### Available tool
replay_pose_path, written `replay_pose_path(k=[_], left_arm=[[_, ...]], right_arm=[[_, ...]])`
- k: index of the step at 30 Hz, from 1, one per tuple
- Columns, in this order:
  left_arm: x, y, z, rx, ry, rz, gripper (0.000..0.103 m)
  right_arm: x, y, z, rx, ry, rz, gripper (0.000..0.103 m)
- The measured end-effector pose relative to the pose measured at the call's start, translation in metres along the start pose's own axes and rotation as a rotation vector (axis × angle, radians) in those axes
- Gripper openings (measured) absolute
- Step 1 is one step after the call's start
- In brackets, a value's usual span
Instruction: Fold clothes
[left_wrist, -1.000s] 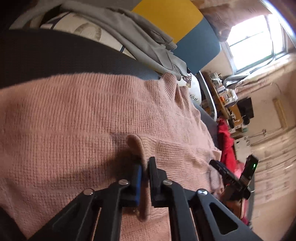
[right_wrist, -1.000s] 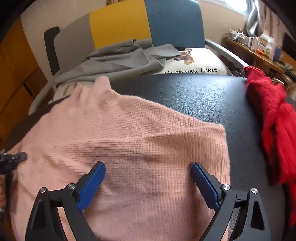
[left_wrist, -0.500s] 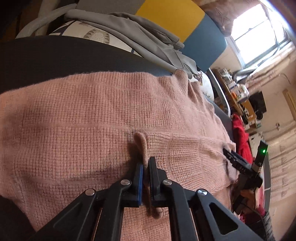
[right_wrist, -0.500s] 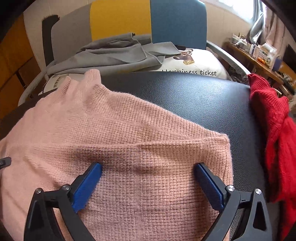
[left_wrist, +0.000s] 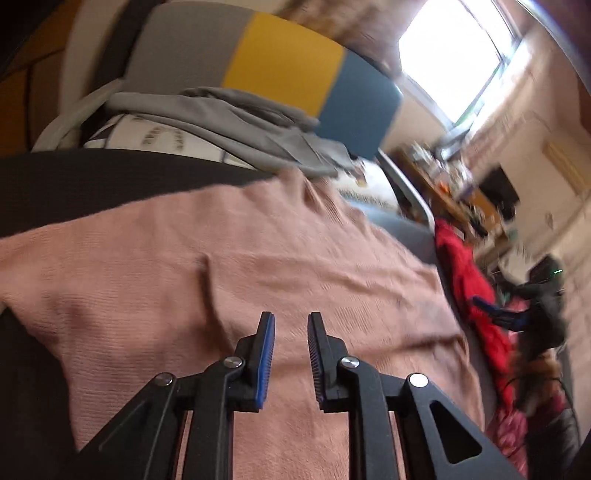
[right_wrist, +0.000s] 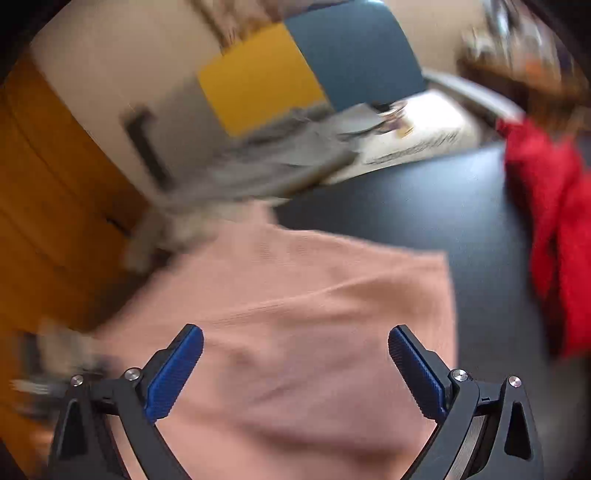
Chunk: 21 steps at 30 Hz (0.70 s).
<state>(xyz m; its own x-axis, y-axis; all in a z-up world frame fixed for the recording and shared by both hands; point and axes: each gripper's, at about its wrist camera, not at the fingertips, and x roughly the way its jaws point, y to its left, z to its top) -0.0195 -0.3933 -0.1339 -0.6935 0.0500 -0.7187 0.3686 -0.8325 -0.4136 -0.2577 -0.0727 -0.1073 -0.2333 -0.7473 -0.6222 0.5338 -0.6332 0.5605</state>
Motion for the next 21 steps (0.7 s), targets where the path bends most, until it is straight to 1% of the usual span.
replay_pose_path(k=[2, 4, 5, 8, 9, 12, 14, 16, 17, 19, 21], left_arm=[[0.007, -0.007, -0.006, 0.001, 0.033, 0.002, 0.017], [0.01, -0.018, -0.016, 0.023, 0.039, 0.007, 0.017], [0.011, -0.022, -0.021, 0.035, 0.035, 0.027, 0.017], [0.016, -0.021, -0.037, 0.017, 0.072, 0.046, 0.018], [0.013, -0.02, -0.042, 0.028, 0.07, 0.078, 0.017], [0.009, -0.017, -0.052, 0.044, 0.077, 0.115, 0.018], [0.01, -0.012, -0.057, 0.038, 0.088, 0.141, 0.018], [0.016, -0.003, -0.065, 0.035, 0.111, 0.167, 0.017], [0.013, -0.001, -0.067, 0.034, 0.093, 0.153, 0.017], [0.01, 0.005, -0.071, 0.005, 0.091, 0.136, 0.017], [0.008, 0.008, -0.073, -0.015, 0.084, 0.124, 0.017]], right_arm=[[-0.033, -0.015, -0.015, 0.06, -0.003, 0.119, 0.103], [-0.058, -0.042, -0.041, 0.203, -0.014, 0.223, 0.103], [-0.067, -0.054, -0.053, 0.272, -0.013, 0.264, 0.103], [-0.073, -0.071, -0.084, 0.363, -0.032, 0.281, 0.103], [-0.071, -0.075, -0.092, 0.386, -0.032, 0.289, 0.103], [-0.056, -0.074, -0.098, 0.408, -0.019, 0.298, 0.103], [-0.042, -0.074, -0.095, 0.416, -0.015, 0.265, 0.103], [-0.03, -0.077, -0.092, 0.432, -0.016, 0.207, 0.103], [-0.028, -0.08, -0.093, 0.438, -0.013, 0.186, 0.103], [-0.024, -0.084, -0.095, 0.451, -0.009, 0.143, 0.101], [-0.023, -0.086, -0.096, 0.44, -0.007, 0.089, 0.088]])
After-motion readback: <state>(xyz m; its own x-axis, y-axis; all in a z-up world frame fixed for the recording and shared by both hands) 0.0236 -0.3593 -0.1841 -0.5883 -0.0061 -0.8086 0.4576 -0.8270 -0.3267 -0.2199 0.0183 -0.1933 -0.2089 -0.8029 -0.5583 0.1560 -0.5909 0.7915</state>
